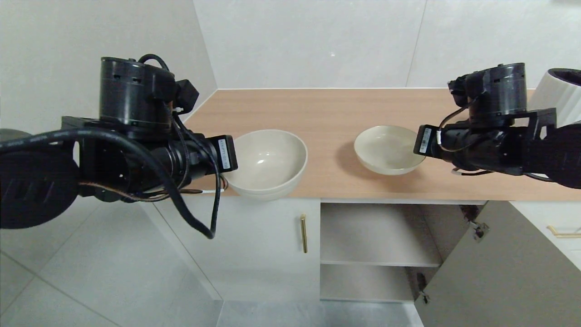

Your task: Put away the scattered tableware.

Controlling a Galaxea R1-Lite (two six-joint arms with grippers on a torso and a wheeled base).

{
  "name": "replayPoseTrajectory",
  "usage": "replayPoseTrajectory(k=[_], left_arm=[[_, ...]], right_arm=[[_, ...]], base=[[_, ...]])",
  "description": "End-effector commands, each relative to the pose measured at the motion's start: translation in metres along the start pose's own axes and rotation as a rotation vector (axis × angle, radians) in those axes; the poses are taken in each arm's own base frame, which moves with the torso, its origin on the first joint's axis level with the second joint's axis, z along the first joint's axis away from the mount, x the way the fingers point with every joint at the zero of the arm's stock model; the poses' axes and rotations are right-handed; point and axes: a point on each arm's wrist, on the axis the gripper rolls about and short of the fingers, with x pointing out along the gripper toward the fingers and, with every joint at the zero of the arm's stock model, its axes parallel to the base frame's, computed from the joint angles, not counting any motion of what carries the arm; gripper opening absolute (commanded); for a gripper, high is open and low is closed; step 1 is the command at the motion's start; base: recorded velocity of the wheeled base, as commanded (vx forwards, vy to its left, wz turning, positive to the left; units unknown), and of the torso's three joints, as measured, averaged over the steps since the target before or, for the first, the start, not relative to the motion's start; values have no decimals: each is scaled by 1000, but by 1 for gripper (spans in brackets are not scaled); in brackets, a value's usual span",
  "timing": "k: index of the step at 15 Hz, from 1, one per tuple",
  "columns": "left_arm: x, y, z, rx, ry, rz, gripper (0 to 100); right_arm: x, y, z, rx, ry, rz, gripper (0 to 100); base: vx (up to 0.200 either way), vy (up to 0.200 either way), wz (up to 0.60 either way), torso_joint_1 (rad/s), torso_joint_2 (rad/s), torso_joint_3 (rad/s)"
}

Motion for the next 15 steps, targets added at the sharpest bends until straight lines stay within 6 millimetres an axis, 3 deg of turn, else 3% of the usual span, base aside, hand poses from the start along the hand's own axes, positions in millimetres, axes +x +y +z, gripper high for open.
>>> replayPoseTrajectory(k=[1, 4, 7, 11, 15], left_arm=[[-27, 5, -11, 6, 9, -20, 0], [-42, 22, -46, 33, 98, 13, 0], [-51, 26, -53, 38, 108, 8, 0], [-43, 22, -61, 53, 145, 8, 0], [-43, 19, -66, 67, 161, -2, 0]], right_arm=[[-34, -6, 4, 3, -1, 86, 0], [-60, -21, -23, -34, 80, 117, 0], [-86, -32, -31, -39, 106, 190, 0], [-85, -34, -48, -81, 181, 174, 0], [-73, -34, -58, -107, 207, 155, 0]], base=[[0, 0, 0, 0, 0, 0], [0, 0, 0, 0, 0, 0], [0, 0, 0, 0, 0, 0], [-150, 0, 0, 2, 2, 5], [0, 0, 0, 0, 0, 0]])
